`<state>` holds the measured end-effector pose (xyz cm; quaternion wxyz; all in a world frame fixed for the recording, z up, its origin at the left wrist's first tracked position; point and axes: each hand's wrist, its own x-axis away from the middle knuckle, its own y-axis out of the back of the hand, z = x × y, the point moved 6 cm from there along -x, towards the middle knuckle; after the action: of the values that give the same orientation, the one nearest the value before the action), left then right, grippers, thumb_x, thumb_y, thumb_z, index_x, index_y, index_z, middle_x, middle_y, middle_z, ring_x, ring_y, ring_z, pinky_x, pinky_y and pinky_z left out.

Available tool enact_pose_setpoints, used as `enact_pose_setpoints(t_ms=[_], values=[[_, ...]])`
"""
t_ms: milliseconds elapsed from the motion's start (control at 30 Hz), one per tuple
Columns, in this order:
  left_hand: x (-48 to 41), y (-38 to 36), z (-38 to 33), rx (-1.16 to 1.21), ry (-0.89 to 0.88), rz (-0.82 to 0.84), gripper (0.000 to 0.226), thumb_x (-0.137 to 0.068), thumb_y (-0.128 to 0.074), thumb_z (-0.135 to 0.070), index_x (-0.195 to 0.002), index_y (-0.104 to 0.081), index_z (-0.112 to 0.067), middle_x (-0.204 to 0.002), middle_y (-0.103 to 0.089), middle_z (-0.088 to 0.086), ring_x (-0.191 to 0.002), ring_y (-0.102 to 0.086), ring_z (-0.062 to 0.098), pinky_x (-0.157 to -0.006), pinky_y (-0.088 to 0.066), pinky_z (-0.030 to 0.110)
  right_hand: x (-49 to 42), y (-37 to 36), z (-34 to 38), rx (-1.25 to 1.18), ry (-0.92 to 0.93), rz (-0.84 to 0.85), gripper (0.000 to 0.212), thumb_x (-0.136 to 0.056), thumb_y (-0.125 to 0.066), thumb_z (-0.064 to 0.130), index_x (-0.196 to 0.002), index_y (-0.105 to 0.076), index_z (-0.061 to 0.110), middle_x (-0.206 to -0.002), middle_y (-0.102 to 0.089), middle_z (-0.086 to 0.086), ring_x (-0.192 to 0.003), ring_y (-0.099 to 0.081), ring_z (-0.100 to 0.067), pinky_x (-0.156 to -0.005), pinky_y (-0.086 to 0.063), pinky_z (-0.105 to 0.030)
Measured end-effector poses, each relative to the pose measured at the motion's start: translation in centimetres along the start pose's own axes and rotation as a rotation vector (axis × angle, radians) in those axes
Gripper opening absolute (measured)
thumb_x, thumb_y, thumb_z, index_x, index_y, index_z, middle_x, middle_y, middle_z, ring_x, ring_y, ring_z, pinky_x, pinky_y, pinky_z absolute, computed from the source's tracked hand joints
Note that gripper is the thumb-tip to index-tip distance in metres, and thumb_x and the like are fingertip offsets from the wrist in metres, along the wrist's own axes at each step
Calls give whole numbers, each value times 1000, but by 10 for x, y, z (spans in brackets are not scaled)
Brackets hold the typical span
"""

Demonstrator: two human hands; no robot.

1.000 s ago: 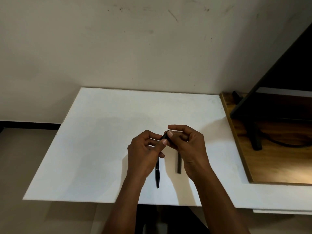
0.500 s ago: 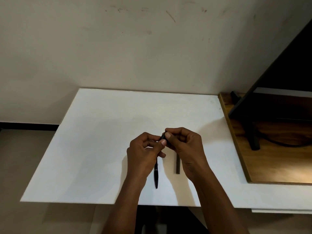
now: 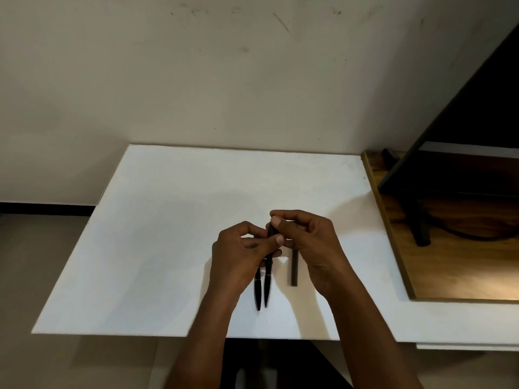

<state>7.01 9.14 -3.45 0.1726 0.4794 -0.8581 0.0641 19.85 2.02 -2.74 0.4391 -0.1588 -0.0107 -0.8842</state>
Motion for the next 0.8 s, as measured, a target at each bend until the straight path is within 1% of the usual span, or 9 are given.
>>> enact_pose_setpoints(t_ms=[67, 200, 267, 367, 433, 500, 567, 633, 800], values=[[0, 1, 0, -52, 4, -17, 30, -74, -86, -32, -83, -71, -9, -69, -79, 3, -64, -77, 15, -53, -57, 19, 0, 2, 3, 5, 18, -16, 15, -89, -74, 14, -103, -78, 11, -90, -79, -12, -88, -76, -25, -82, -59, -37], [-2, 25, 2, -109, -6, -261, 32, -85, -74, -41, -79, -71, -10, -65, -77, 2, -53, -72, 14, -51, -57, 30, -2, 22, 5, 219, 68, -247, 13, -87, -76, 18, -100, -77, 21, -84, -79, -6, -81, -76, -22, -78, -62, -35], [-1, 39, 5, -164, -19, -374, 27, -89, -72, -36, -79, -70, -11, -67, -76, 1, -54, -71, 17, -61, -60, 37, -2, 28, 4, 317, 84, -320, 10, -86, -77, 21, -96, -76, 23, -76, -77, -2, -72, -75, -17, -71, -60, -28], [-1, 44, 11, -257, 15, -414, 22, -88, -72, -33, -80, -71, -13, -71, -76, 2, -72, -73, 25, -78, -60, 45, -2, 22, 4, 488, 123, -326, 4, -87, -76, 24, -90, -75, 23, -67, -75, 7, -60, -70, -5, -64, -53, -15], [-2, 41, 12, -338, 45, -399, 19, -86, -74, -34, -82, -73, -16, -76, -76, 1, -80, -72, 24, -79, -58, 39, -3, 15, 1, 602, 136, -314, 6, -88, -74, 26, -92, -75, 22, -72, -75, 9, -67, -70, -5, -76, -55, -24], [-1, 35, 13, -440, 70, -363, 22, -82, -76, -40, -83, -75, -18, -79, -75, -4, -78, -68, 16, -70, -51, 29, -3, 10, -2, 684, 139, -304, 10, -90, -72, 26, -96, -75, 19, -83, -77, 5, -80, -72, -10, -84, -55, -31], [1, 27, 14, -503, 80, -333, 27, -78, -79, -46, -81, -74, -19, -74, -72, -9, -71, -62, 9, -58, -42, 23, -4, 5, -6, 755, 138, -293, 12, -91, -71, 25, -99, -75, 18, -91, -77, 4, -84, -71, -11, -82, -52, -20], [3, 22, 15, -538, 98, -330, 31, -74, -81, -49, -79, -73, -19, -72, -69, -10, -70, -60, 9, -55, -38, 22, -4, 3, -8, 817, 129, -283, 14, -92, -69, 26, -103, -74, 18, -96, -77, 3, -89, -70, -11, -72, -39, -3], [4, 18, 18, -621, 117, -341, 29, -73, -83, -46, -79, -71, -20, -78, -69, -9, -78, -63, 16, -65, -40, 26, -3, -2, -8, 871, 143, -287, 20, -94, -66, 24, -111, -73, 17, -100, -78, 0, -94, -71, -14, -75, -37, -14]])
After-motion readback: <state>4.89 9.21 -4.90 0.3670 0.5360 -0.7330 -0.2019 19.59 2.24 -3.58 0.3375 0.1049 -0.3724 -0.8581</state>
